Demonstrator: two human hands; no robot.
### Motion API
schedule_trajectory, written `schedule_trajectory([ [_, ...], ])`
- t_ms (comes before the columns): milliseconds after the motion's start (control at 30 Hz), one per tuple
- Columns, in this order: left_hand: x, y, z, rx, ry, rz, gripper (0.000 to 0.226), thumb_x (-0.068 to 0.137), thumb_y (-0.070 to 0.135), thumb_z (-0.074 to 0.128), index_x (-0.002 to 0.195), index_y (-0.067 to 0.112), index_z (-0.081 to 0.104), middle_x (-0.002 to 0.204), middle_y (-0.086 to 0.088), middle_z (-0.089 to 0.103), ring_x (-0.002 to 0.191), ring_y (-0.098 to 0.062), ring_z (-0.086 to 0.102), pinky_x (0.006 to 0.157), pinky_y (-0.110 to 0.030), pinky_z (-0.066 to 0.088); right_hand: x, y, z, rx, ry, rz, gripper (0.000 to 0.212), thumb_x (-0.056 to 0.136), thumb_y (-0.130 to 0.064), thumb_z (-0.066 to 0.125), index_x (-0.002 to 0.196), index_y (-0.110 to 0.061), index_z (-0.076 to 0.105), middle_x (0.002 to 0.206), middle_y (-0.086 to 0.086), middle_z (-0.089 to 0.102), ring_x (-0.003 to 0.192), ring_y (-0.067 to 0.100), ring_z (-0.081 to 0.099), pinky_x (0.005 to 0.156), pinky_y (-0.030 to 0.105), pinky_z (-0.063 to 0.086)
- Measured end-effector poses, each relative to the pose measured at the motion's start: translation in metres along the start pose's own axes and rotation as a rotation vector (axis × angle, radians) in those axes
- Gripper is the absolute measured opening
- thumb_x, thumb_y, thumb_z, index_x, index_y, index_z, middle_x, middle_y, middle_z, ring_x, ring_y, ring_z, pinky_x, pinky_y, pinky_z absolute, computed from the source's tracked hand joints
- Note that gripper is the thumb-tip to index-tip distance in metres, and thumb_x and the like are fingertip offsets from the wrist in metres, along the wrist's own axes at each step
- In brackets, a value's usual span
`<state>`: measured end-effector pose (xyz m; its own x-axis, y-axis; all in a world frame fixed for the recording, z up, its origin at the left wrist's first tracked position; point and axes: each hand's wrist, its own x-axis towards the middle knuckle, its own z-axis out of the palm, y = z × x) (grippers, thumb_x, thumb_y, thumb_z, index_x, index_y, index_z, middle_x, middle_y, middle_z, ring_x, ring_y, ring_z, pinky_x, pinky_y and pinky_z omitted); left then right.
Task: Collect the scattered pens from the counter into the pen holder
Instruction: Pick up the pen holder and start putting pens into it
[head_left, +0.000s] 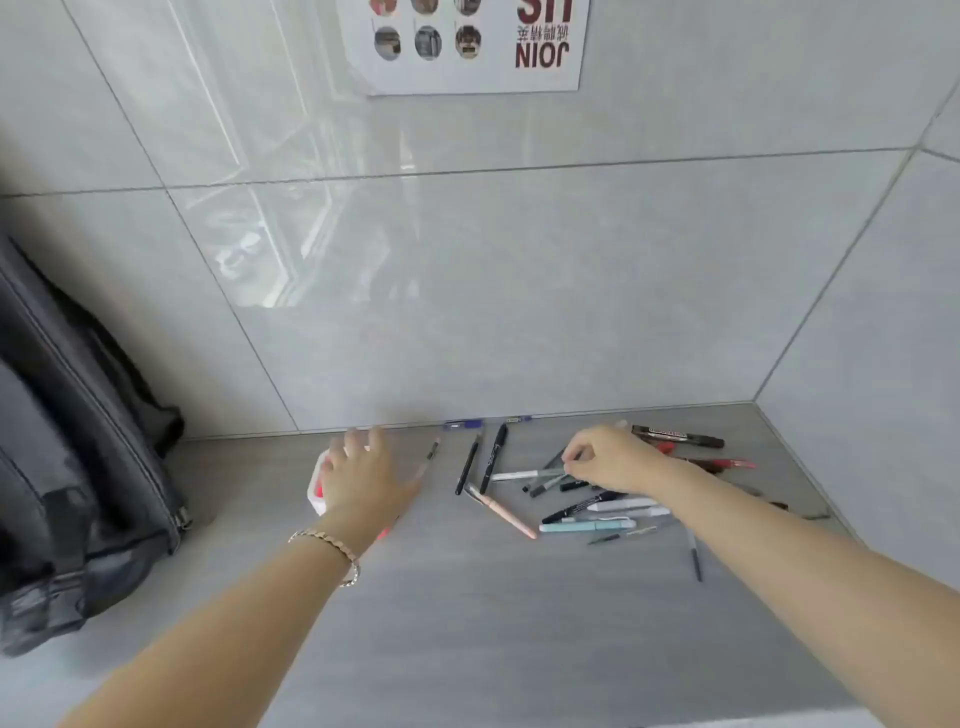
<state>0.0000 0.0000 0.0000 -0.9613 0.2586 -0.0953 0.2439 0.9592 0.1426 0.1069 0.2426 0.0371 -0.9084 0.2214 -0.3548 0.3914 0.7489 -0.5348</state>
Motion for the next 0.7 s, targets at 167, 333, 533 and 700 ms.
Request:
schedule_trajectory([
  [167, 0.023, -0.043, 0.026, -0.147, -0.033, -0.306, 0.100, 0.068, 0.061, 0.061, 0.139, 0.009, 0.013, 0.143, -0.021, 0.026, 0.131, -0.039, 0.026, 0.102, -0.045, 0.035, 0.027, -0.007, 0.021, 0.006, -0.034, 0.091, 0.021, 0.089, -0.024, 0.050, 0.102, -0.014, 0.065, 0.078, -0.012, 0.058, 0.096, 0.020, 0.060, 0.086, 0.031, 0.045],
  [333, 0.024, -0.059, 0.028, -0.481, -0.043, -0.314, 0.106, 0.065, 0.048, 0.073, 0.142, 0.008, 0.011, 0.136, -0.017, 0.036, 0.126, -0.037, 0.034, 0.098, -0.048, 0.038, 0.067, -0.023, 0.057, 0.081, 0.040, 0.187, 0.021, 0.087, -0.018, 0.051, 0.099, -0.010, 0.066, 0.107, 0.009, 0.068, 0.103, 0.025, 0.060, 0.089, 0.032, 0.046],
  [533, 0.007, -0.092, 0.010, -0.698, 0.002, -0.139, 0.090, 0.059, 0.034, 0.081, 0.133, 0.020, 0.031, 0.119, 0.008, 0.036, 0.117, -0.018, 0.039, 0.091, -0.031, 0.039, 0.132, -0.051, 0.100, 0.071, 0.112, 0.368, 0.030, 0.088, -0.020, 0.052, 0.064, -0.003, 0.053, 0.068, 0.012, 0.058, 0.087, 0.034, 0.059, 0.068, 0.033, 0.042],
  [700, 0.004, -0.116, 0.014, -0.659, 0.003, -0.075, 0.090, 0.058, 0.037, 0.080, 0.133, 0.021, 0.034, 0.117, 0.009, 0.040, 0.113, -0.016, 0.039, 0.095, -0.029, 0.038, 0.186, -0.058, 0.121, 0.088, 0.191, 0.467, 0.044, 0.086, -0.028, 0.055, 0.115, 0.002, 0.042, 0.106, 0.025, 0.062, 0.104, 0.039, 0.059, 0.081, 0.039, 0.048],
])
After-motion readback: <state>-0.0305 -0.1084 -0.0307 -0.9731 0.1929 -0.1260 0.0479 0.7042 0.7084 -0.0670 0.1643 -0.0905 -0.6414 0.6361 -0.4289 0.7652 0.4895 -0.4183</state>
